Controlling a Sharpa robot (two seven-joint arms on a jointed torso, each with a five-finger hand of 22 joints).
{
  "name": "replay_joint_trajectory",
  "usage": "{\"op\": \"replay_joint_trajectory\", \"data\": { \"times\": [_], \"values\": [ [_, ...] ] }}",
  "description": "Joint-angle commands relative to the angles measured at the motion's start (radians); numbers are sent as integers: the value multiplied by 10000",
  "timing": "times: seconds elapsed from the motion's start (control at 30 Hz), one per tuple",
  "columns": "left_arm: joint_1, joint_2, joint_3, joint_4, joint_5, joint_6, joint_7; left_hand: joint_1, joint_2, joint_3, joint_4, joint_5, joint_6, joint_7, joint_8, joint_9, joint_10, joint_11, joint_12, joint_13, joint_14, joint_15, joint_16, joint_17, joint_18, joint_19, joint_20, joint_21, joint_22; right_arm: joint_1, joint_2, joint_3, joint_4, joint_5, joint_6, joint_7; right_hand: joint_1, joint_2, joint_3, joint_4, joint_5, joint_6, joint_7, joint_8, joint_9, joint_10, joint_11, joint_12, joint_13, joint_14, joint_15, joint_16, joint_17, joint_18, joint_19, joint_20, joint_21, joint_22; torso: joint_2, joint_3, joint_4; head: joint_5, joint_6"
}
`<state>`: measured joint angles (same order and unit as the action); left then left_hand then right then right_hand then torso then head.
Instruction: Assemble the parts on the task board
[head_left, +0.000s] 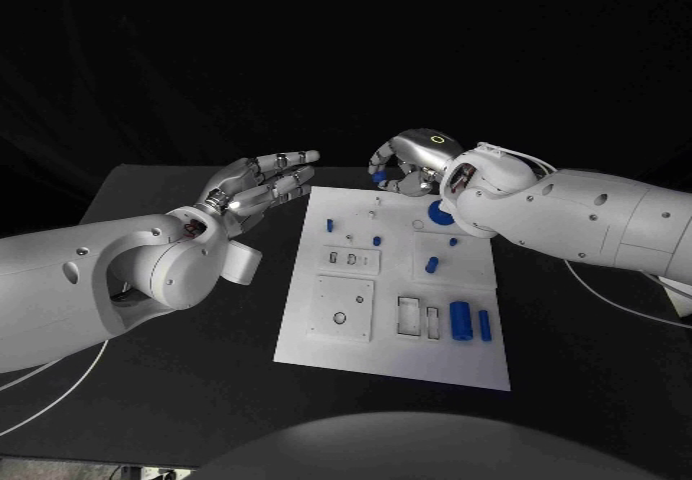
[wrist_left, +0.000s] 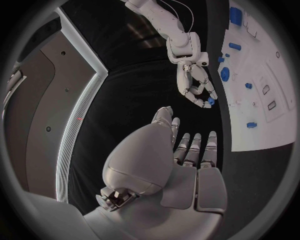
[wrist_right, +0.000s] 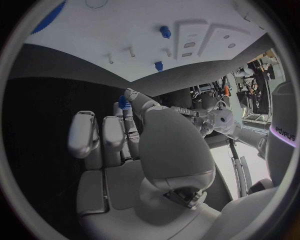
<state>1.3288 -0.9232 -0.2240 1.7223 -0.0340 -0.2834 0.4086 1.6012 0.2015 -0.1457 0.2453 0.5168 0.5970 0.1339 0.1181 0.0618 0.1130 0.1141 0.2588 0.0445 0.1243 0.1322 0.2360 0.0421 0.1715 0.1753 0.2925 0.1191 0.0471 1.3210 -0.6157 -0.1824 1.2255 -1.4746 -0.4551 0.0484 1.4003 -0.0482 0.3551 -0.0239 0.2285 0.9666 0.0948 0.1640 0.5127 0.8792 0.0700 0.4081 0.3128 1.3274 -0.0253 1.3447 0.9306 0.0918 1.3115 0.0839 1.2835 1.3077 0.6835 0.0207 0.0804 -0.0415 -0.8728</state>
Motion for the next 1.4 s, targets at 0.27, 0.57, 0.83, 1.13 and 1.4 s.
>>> {"op": "replay_joint_trajectory", "data": {
  "times": [0.27, 0.57, 0.83, 1.13, 1.4],
  "values": [
    [7, 83, 7, -27, -51, 42, -125, 138, 36, 99, 32, 67, 164, 47, 101, 25, 99, 45, 156, 27, 77, -9, 105, 17, -76, 73, -5, 73, -5, -20, 278, -6, -612, 4009, 1024, 309, 85, 6, 44, 91, 22, -262, 74, -214, -86, -246, 32, -140, -55, -114, 98, -90, -168, -36, -80, 111, -195, 630, -6, 0, 18, -76, 2],
    [7, 108, 8, -19, -51, 62, -191, 134, 48, 115, 53, 70, 201, 60, 120, 29, 110, 59, 183, 28, 85, 2, 121, 19, -82, 78, -5, 75, -6, -175, 810, -6, -1447, 5074, 1551, 385, 139, 95, -28, 159, -239, -69, -19, -108, -20, -112, -117, -98, -79, -67, 2, -55, -100, -33, -38, 56, -200, 667, 5, -7, 25, -70, 2],
    [10, 114, 10, 7, -51, 67, -248, 127, 55, 123, 71, 71, 227, 67, 133, 32, 114, 67, 196, 29, 93, 9, 136, 20, -85, 81, -4, 76, -6, -362, 1170, -4, -2102, 5527, 2150, 493, 192, 95, -107, 174, -437, 25, -90, -42, 34, -38, -187, -102, -116, -173, -43, -151, -317, -16, -88, 11, -295, 637, 10, -3, 10, -37, 2],
    [11, 129, 12, 3, -52, 89, -308, 121, 59, 129, 85, 72, 245, 73, 142, 34, 118, 73, 210, 29, 96, 14, 144, 21, -89, 83, -4, 77, -6, -429, 1278, -4, -2292, 5613, 2686, 364, 211, 65, -137, 184, -473, -45, -107, -77, 30, -113, -196, -186, -171, -211, -59, -177, -343, -15, -102, -9, -326, 637, -3, 2, -27, -24, 2],
    [11, 165, 11, -24, -52, 126, -342, 115, 63, 136, 102, 74, 256, 80, 152, 35, 120, 80, 220, 29, 102, 21, 157, 22, -93, 86, -3, 78, -6, -454, 1334, -4, -2370, 5532, 3023, 84, 214, 52, -165, 220, -490, -134, -120, -127, 21, -214, -197, -307, -249, -260, -59, -211, -411, -9, -134, -17, -386, 624, -3, 5, -21, -72, 2]
  ]
}}
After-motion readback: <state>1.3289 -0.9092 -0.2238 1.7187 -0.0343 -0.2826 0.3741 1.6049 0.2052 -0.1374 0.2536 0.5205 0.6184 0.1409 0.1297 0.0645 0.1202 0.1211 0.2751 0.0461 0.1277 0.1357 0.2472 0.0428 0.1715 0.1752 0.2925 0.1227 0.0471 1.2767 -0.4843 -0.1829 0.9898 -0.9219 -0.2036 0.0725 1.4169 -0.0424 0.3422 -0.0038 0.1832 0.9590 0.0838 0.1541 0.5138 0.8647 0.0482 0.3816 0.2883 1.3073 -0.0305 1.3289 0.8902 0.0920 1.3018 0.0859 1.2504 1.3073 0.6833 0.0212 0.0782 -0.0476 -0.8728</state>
